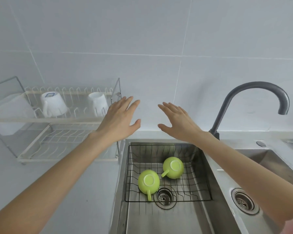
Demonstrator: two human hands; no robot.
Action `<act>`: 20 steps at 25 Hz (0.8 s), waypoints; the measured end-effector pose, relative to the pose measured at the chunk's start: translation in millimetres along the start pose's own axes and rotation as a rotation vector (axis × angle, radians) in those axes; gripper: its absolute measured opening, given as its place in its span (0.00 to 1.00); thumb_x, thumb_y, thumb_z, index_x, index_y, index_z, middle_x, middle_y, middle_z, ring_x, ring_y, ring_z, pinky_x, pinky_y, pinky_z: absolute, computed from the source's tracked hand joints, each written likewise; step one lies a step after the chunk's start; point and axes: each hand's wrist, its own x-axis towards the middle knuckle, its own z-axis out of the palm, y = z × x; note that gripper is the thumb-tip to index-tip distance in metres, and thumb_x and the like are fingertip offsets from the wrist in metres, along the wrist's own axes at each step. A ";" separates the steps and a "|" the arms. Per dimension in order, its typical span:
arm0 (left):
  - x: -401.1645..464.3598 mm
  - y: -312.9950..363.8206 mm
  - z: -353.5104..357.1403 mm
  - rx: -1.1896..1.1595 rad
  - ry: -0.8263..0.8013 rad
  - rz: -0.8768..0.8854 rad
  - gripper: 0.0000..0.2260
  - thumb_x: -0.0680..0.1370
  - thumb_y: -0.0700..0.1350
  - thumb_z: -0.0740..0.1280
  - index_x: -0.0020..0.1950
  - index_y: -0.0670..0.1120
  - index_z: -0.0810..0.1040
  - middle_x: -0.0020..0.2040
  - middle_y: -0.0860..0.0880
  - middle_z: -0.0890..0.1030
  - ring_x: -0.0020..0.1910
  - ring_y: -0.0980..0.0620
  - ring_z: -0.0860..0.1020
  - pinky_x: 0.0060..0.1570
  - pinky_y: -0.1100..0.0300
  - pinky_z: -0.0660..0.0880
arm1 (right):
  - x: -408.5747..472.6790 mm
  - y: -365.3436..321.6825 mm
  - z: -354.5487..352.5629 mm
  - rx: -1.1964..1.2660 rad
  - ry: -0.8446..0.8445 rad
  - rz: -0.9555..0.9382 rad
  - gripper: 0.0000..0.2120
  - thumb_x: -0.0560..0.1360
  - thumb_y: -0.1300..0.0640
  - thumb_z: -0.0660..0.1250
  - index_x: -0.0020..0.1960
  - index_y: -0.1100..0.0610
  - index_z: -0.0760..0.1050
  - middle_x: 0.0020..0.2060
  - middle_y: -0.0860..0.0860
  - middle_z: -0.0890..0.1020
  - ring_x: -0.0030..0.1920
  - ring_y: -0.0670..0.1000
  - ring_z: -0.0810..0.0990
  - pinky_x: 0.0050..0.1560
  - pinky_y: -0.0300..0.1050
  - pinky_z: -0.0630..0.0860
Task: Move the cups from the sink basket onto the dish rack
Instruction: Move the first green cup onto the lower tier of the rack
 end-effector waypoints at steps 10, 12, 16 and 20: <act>-4.7 38.7 79.4 -0.023 -0.200 -0.091 0.28 0.78 0.52 0.57 0.75 0.46 0.51 0.77 0.44 0.53 0.76 0.46 0.50 0.74 0.50 0.49 | -28.7 64.9 52.7 0.110 -0.136 0.050 0.31 0.77 0.50 0.60 0.75 0.54 0.51 0.76 0.54 0.56 0.77 0.53 0.50 0.76 0.50 0.47; -4.1 38.7 91.4 -0.035 -0.233 -0.101 0.29 0.78 0.52 0.57 0.75 0.46 0.51 0.77 0.44 0.53 0.76 0.46 0.51 0.74 0.51 0.50 | -28.8 72.3 65.8 0.145 -0.158 0.077 0.31 0.77 0.50 0.60 0.75 0.55 0.52 0.76 0.54 0.56 0.77 0.53 0.50 0.75 0.49 0.48; -0.1 39.8 115.9 -0.083 -0.322 -0.117 0.29 0.78 0.53 0.57 0.75 0.46 0.51 0.77 0.44 0.53 0.76 0.47 0.52 0.74 0.52 0.51 | -26.6 87.5 87.5 0.199 -0.205 0.131 0.31 0.76 0.50 0.61 0.75 0.55 0.53 0.76 0.54 0.58 0.76 0.54 0.52 0.75 0.48 0.50; 7.6 41.7 145.0 -0.132 -0.391 -0.122 0.29 0.77 0.53 0.58 0.75 0.46 0.51 0.77 0.46 0.55 0.75 0.48 0.55 0.73 0.53 0.54 | -23.3 106.2 111.6 0.250 -0.244 0.192 0.31 0.76 0.51 0.61 0.74 0.56 0.55 0.75 0.54 0.60 0.75 0.54 0.56 0.75 0.48 0.53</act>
